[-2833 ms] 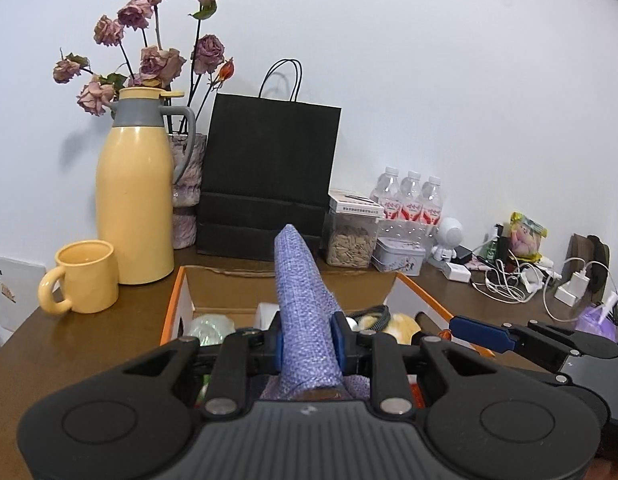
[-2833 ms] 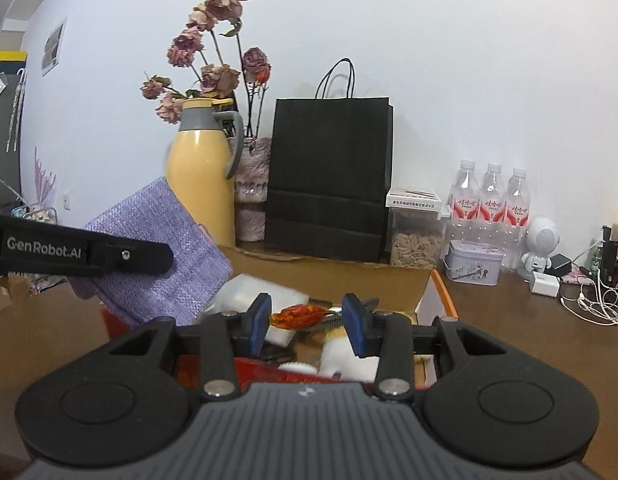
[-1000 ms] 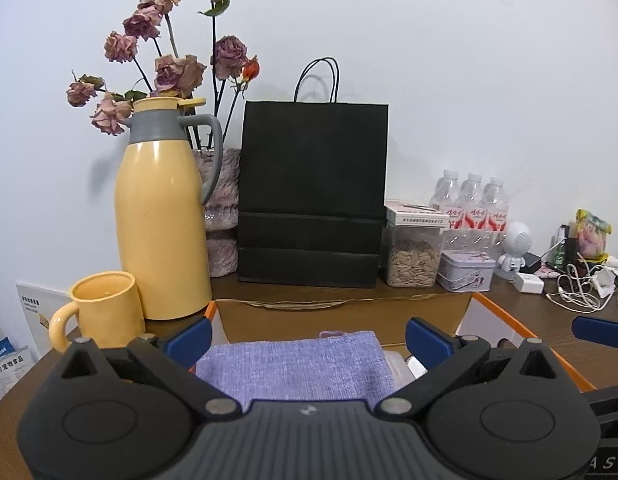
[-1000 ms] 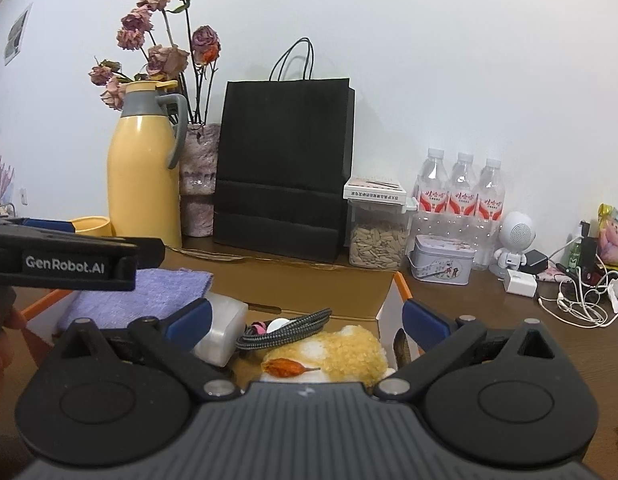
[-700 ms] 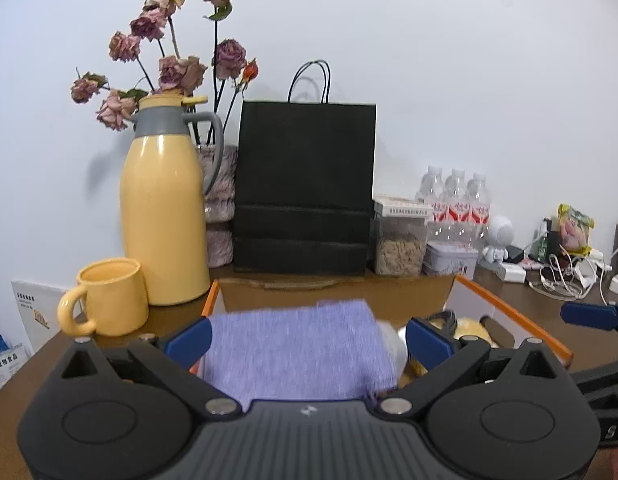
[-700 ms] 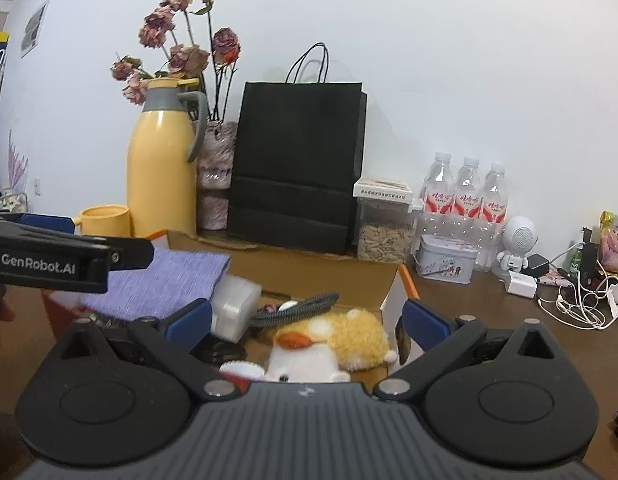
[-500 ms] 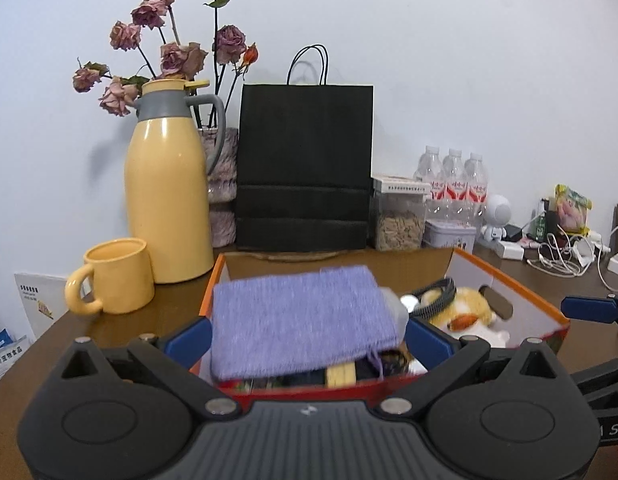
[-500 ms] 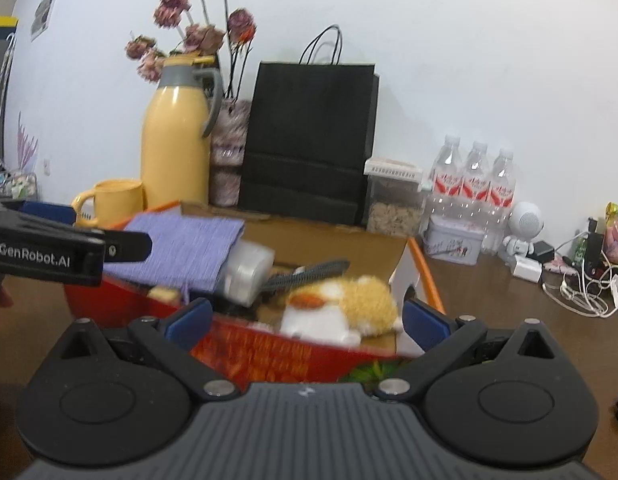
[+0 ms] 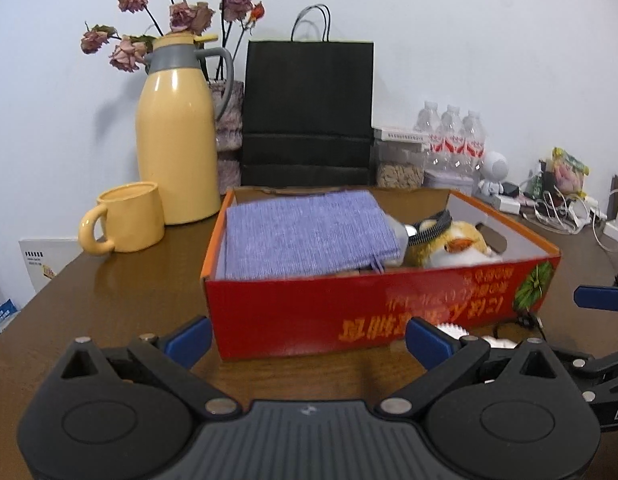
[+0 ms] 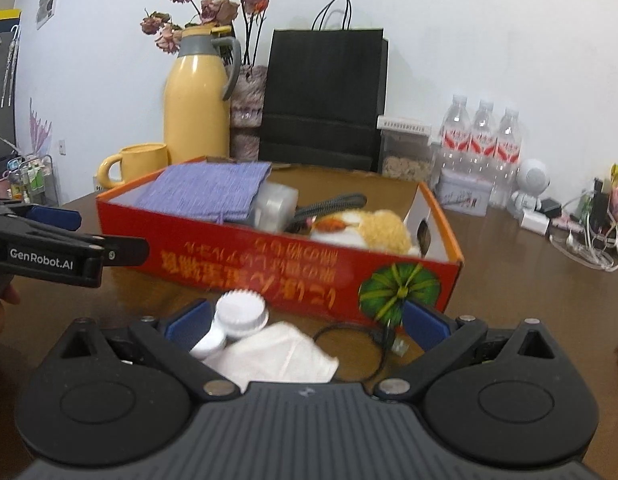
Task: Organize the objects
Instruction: 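Withdraw both tools from the box back to the table, then grasp the white tissue with the right tool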
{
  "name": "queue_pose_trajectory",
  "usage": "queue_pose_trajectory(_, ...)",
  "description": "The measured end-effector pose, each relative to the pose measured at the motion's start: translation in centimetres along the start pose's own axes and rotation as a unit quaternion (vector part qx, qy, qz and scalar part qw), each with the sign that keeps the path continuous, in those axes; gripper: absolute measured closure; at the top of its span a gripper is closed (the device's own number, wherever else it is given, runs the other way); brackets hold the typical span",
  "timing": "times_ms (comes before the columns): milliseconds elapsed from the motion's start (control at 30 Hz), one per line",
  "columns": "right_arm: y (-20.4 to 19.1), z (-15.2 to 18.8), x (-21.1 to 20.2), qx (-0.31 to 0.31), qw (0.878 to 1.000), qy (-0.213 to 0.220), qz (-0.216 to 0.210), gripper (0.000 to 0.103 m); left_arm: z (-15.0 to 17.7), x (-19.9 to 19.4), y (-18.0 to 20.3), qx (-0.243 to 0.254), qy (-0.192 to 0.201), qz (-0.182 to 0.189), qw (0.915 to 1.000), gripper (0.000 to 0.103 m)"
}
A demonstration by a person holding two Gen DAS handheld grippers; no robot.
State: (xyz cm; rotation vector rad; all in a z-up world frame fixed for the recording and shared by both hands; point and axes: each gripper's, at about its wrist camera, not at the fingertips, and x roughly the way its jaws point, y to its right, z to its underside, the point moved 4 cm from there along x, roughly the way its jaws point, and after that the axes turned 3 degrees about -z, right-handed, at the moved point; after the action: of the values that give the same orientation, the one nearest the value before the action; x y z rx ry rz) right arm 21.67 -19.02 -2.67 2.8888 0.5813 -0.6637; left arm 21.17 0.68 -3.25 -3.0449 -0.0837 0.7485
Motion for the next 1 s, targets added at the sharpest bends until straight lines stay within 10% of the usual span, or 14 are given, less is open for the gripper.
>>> queue_pose_trajectory(700,-2.1,2.5,1.7,0.0,0.993,-0.108,-0.044,0.0,2.7,-0.7,-0.7,-0.007,-0.049,-0.004,0.9988,0.0)
queue_pose_trajectory(1000,-2.0,2.5,1.5,0.011,0.992,-0.105,-0.066,0.022,3.0,-0.6,-1.3,-0.02,-0.059,-0.005,0.9981,0.0)
